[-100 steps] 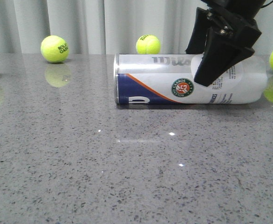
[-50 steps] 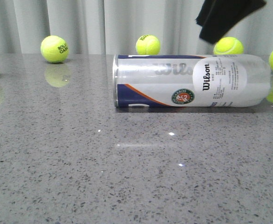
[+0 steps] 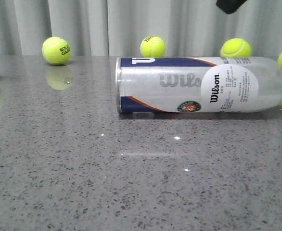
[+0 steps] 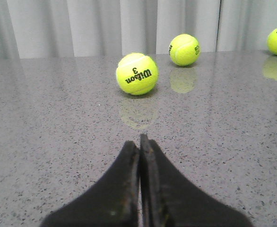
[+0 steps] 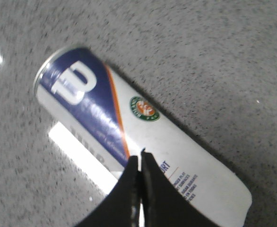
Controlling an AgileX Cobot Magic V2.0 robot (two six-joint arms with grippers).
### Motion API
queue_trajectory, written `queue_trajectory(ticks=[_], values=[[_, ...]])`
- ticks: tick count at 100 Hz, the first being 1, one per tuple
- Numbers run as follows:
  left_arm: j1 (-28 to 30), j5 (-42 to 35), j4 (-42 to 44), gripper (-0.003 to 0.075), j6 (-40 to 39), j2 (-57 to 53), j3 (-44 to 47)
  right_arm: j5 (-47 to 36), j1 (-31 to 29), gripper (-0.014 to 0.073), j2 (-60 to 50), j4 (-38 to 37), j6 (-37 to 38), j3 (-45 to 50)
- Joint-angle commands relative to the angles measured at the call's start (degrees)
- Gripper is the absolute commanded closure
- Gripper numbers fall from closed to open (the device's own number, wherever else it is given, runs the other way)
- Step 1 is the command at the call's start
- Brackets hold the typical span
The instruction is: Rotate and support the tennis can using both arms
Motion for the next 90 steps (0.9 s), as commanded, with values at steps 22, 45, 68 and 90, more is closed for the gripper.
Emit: queue_trajectory(ticks=[22, 45, 68, 90], values=[[0.03, -4.24, -0.43, 0.0739, -0.61, -2.06, 2.52, -24.7, -0.45, 0.0655, -15.86, 1.95, 11.9, 17.66], [0.03, -4.24, -0.43, 0.0739, -0.61, -2.06, 2.52, -35.81, -0.45, 0.0655, -30.86, 1.89, 10.9, 32.2], [0.03, -4.99, -0.21, 0.0739, -0.61, -2.06, 2.52, -38.12, -0.45, 0.0655, -45.13, 1.89, 10.86, 41.27], [0.03, -7.52, -0.21, 0.0739, -0.61, -2.06, 2.52, -37.63, -0.45, 0.0655, -59.48, 1.89, 10.86, 45.74]])
